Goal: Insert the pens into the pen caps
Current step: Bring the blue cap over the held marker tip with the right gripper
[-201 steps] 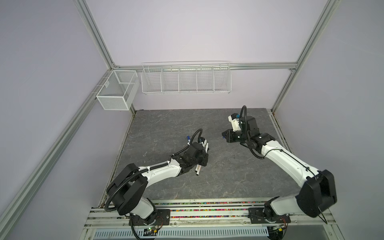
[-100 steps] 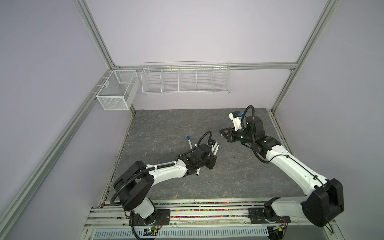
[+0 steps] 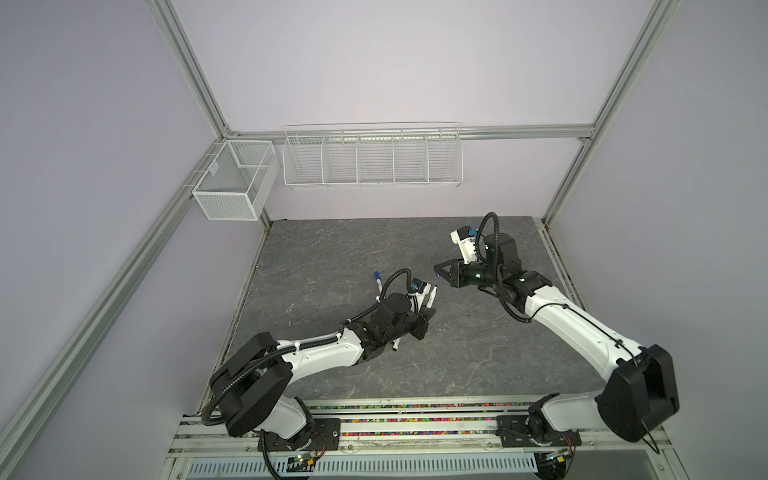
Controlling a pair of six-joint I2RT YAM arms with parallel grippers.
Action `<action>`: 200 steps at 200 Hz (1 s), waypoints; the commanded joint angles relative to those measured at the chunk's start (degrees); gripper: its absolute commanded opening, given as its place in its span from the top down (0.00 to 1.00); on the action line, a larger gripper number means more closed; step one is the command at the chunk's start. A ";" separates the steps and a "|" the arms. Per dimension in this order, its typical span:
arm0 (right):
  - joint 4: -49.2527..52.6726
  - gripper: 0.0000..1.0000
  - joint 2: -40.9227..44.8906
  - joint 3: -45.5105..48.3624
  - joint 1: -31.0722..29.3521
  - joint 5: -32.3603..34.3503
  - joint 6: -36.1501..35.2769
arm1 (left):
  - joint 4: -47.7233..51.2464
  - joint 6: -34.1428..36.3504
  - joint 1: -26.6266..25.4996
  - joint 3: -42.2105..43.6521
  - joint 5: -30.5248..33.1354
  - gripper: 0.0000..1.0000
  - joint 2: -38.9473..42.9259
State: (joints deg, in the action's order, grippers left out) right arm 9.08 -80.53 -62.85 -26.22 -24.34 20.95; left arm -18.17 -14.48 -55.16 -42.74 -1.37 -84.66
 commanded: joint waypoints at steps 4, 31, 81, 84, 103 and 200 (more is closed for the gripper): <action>-2.52 0.93 -0.85 0.70 0.02 -2.50 1.72 | -3.18 -0.20 -0.33 0.88 -1.03 1.00 1.06; -2.62 0.93 0.05 0.87 -0.24 -2.49 1.86 | -3.26 -0.33 -0.30 1.11 -0.86 1.00 1.35; -2.49 0.93 1.65 0.87 -0.22 -2.94 1.86 | -3.45 -0.79 -0.30 1.58 -0.24 1.00 1.43; -2.49 0.93 1.68 0.88 -0.17 -3.03 1.89 | -3.45 -0.77 -0.24 1.60 -0.22 1.00 1.43; -2.23 0.93 1.70 1.08 -0.29 -3.43 1.96 | -3.45 -0.81 -0.28 1.69 0.02 1.00 1.61; -1.78 0.93 3.89 4.03 -1.58 -4.65 1.86 | -4.77 -1.16 -0.22 2.63 1.49 1.00 2.04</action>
State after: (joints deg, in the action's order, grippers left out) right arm 7.81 -78.59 -59.86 -27.46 -27.99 22.55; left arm -20.75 -14.98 -55.16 -41.01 -1.06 -83.90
